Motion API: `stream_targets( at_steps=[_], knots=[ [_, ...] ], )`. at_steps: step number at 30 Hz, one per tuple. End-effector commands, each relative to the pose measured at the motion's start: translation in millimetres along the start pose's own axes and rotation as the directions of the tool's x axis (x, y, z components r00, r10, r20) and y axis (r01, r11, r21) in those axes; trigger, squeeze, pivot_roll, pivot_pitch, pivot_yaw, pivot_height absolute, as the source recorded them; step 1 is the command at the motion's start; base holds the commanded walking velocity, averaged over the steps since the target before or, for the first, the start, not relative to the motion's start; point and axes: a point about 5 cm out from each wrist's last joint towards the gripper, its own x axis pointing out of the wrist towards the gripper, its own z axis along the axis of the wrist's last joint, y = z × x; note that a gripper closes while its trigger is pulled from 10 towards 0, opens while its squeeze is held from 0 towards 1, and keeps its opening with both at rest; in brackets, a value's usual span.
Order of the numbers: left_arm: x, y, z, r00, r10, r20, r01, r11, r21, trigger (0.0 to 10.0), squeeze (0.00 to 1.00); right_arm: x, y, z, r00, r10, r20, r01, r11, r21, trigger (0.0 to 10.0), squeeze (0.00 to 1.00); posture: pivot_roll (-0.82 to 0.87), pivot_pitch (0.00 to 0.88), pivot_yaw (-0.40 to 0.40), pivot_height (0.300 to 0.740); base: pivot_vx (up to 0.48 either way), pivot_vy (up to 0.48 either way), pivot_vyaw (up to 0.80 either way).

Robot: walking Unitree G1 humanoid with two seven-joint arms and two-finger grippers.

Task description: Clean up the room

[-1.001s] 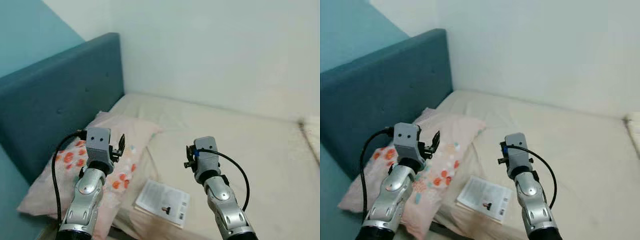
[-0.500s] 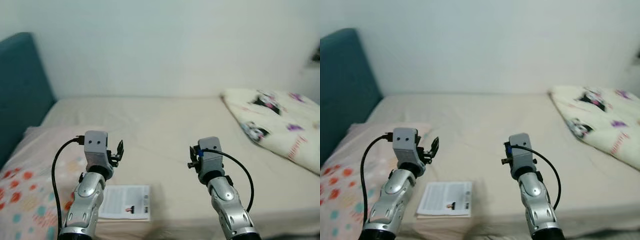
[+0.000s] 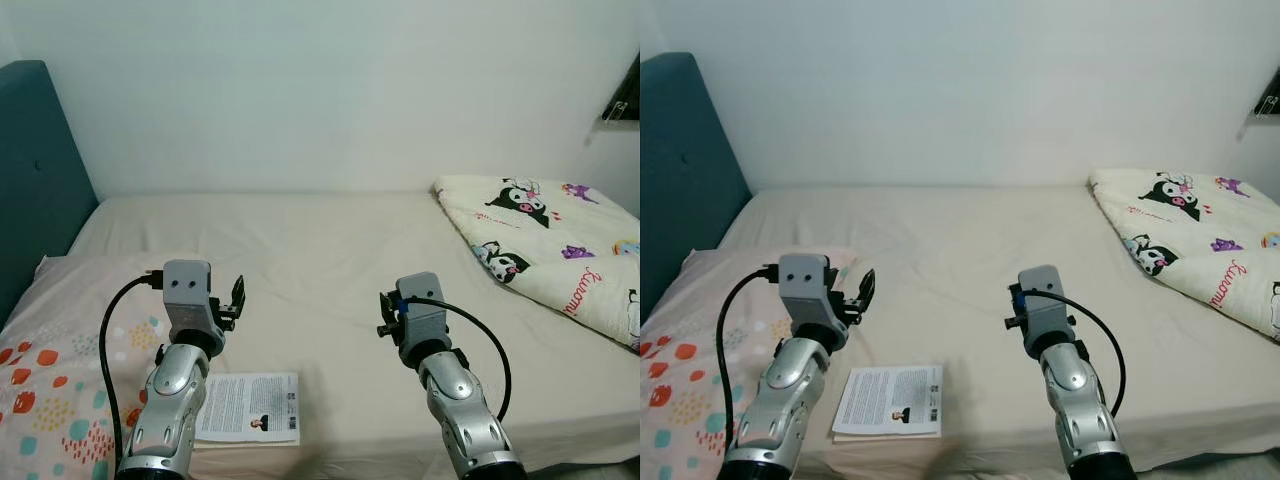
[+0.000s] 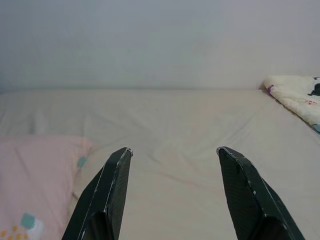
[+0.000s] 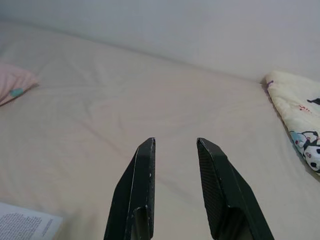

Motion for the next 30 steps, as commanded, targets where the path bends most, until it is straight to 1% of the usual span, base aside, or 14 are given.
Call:
stream_targets(
  at_steps=[1,4,8,17,30],
  knots=[
    [-1.7,-2.2,-1.9,1.0,0.001,-0.015,-0.001,1.0,-0.026,10.0,0.0,0.8,-3.0,0.3,1.0,-0.001,0.002,0.001,1.0,0.007,10.0,0.0,0.08,0.0,-0.051,0.725,0.0,0.0,0.0],
    [-1.5,-1.6,-2.3,1.0,0.008,-0.021,-0.008,0.999,-0.033,10.0,0.0,0.5,-1.8,-0.8,1.0,0.005,-0.004,-0.005,1.0,0.011,10.0,0.0,0.08,0.0,-0.052,0.725,0.0,0.0,0.0],
    [-0.8,-1.6,-2.6,1.0,0.003,-0.026,-0.003,1.0,-0.021,10.0,0.0,0.1,-0.2,-1.5,1.0,0.011,-0.008,-0.011,1.0,0.016,10.0,0.0,0.08,0.0,-0.049,0.725,0.0,0.0,0.0],
    [-0.4,-3.7,-2.9,0.999,-0.013,-0.034,0.013,1.0,-0.013,10.0,0.0,-0.7,1.2,-2.6,1.0,0.016,-0.015,-0.016,1.0,0.026,10.0,0.0,0.08,0.0,-0.044,0.725,0.0,-0.442,0.0],
    [-1.0,-2.6,-3.3,0.999,-0.015,-0.043,0.015,1.0,-0.01,10.0,0.0,-1.9,2.5,-5.2,0.999,0.018,-0.03,-0.017,0.999,0.047,10.0,0.0,0.08,0.003,-0.038,0.725,0.0,-0.48,0.0]
  ],
)
